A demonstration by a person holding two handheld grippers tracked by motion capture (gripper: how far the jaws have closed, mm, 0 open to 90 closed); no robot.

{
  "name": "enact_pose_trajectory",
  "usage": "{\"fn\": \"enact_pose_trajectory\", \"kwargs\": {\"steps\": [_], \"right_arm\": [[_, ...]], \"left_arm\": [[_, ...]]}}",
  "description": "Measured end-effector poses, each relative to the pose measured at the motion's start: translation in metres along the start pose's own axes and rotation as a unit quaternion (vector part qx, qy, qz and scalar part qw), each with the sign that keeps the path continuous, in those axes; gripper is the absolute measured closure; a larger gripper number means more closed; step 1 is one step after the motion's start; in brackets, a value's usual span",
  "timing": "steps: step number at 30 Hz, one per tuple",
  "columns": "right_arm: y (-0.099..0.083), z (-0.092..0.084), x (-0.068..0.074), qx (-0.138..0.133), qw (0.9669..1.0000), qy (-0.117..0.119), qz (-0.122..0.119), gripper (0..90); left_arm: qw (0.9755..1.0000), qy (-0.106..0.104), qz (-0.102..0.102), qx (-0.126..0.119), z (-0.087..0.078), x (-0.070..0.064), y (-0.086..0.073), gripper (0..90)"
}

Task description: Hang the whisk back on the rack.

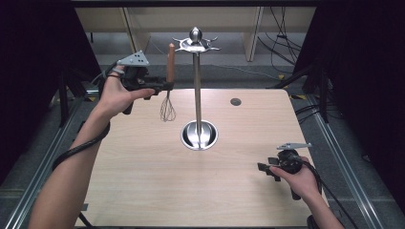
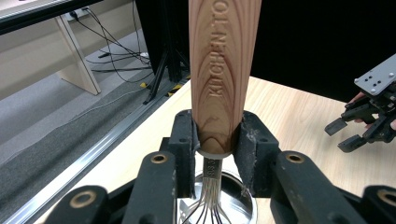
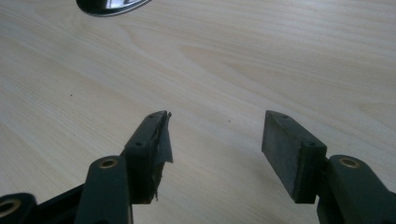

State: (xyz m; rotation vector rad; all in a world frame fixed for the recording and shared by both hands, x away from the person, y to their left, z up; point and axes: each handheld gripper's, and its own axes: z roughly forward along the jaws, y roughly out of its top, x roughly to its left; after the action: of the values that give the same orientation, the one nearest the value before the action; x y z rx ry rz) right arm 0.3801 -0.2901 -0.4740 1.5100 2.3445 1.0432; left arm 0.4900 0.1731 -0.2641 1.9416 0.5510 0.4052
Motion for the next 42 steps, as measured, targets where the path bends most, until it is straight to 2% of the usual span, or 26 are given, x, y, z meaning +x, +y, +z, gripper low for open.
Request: {"fn": "enact_pose_trajectory", "kwargs": {"steps": [29,31,35,37,38,39,40,42], "right_arm": [[0.0,0.0,0.0,0.001,1.0,0.0,0.003,42.0],[0.0,-0.001,-0.001,0.008,1.0,0.005,0.004,42.0],[0.0,0.0,-0.001,0.004,1.0,0.007,0.0,41.9],[0.0,-0.001,-0.001,0.007,1.0,0.006,0.003,41.9],[-0.001,-0.001,0.003,0.006,0.9996,0.009,0.027,42.0],[0.0,0.0,0.003,0.007,0.9997,0.009,0.022,42.0],[0.0,0.0,-0.001,0.005,1.0,0.007,0.001,42.0],[0.0,0.0,-0.001,0.005,1.0,0.007,0.0,42.0]], "left_arm": [[0.9999,0.002,0.001,0.011,0.008,-0.001,0.005,69.0],[0.9999,0.002,0.001,0.014,0.008,-0.001,0.005,69.0],[0.9999,0.003,0.0,0.015,0.008,-0.001,0.006,69.0],[0.9999,0.004,-0.001,0.014,0.009,-0.001,0.006,69.0],[0.9999,0.004,-0.001,0.014,0.009,-0.001,0.006,69.0],[0.9999,0.003,-0.001,0.015,0.01,-0.001,0.007,68.9],[0.9999,0.003,-0.001,0.013,0.011,-0.001,0.007,69.0],[0.9999,0.001,-0.002,0.014,0.011,-0.002,0.007,68.9]]}}
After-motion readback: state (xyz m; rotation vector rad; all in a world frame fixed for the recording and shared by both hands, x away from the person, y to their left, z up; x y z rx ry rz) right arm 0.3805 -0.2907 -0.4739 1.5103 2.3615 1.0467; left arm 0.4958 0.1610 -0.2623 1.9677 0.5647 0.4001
